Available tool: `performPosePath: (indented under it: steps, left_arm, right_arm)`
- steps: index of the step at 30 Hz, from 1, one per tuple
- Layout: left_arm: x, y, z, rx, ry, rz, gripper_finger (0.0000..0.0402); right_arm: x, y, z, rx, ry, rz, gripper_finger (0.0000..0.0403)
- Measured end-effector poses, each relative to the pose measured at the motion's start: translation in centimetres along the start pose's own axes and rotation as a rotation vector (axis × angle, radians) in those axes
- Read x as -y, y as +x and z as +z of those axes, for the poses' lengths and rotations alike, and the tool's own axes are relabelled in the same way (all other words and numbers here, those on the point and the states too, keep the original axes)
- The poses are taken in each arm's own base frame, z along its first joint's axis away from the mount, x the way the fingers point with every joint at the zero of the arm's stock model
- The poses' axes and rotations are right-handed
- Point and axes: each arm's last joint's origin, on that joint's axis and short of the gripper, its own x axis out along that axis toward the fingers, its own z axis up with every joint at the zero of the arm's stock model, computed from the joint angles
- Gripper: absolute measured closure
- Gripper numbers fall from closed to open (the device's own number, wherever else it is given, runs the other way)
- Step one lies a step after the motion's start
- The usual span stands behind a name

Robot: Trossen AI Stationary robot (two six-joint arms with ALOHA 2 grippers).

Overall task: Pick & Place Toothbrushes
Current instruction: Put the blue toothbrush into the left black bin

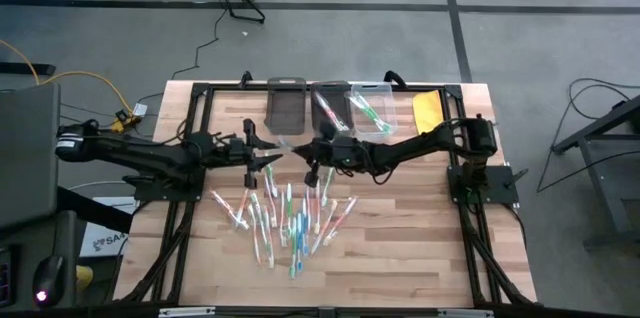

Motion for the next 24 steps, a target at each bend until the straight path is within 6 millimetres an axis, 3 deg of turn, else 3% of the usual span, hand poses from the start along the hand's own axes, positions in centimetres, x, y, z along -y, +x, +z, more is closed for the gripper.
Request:
performPosePath:
  steps: [8, 14, 24]
  left_arm:
    - [0.1, 2.6, 0.4, -0.043, 0.009, -0.006, 0.0300]
    - [0.0, 2.8, 0.4, -0.099, 0.093, 0.016, 0.0288]
    - [-0.1, 2.5, 0.9, -0.091, 0.111, 0.021, 0.0142]
  right_arm:
    - [0.0, 0.0, -0.1, -0.005, -0.006, 0.015, 0.0399]
    - [0.0, 0.0, -0.5, -0.053, -0.022, -0.052, 0.0399]
    - [0.0, -0.1, -0.5, -0.054, -0.023, -0.056, 0.0399]
